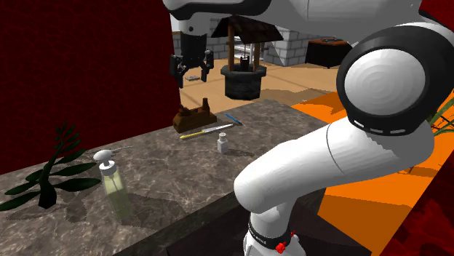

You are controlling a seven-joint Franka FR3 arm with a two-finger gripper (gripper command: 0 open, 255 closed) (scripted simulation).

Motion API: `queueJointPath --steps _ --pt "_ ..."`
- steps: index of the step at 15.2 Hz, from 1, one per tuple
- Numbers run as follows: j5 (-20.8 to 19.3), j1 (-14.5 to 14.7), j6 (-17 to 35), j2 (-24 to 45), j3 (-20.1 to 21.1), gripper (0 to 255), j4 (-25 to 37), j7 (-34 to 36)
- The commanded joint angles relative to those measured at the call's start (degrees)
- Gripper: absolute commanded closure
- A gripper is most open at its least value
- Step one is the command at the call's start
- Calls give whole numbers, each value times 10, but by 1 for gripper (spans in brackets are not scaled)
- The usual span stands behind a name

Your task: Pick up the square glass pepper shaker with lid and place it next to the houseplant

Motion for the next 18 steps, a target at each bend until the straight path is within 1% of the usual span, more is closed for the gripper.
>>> queueJointPath --steps 1,10,18 --pt "0 0 0 0 0 0 0 0" --pt "-29 -14 88 60 -69 0 -88 -88" --pt "-54 -29 177 158 -132 0 -132 -167"
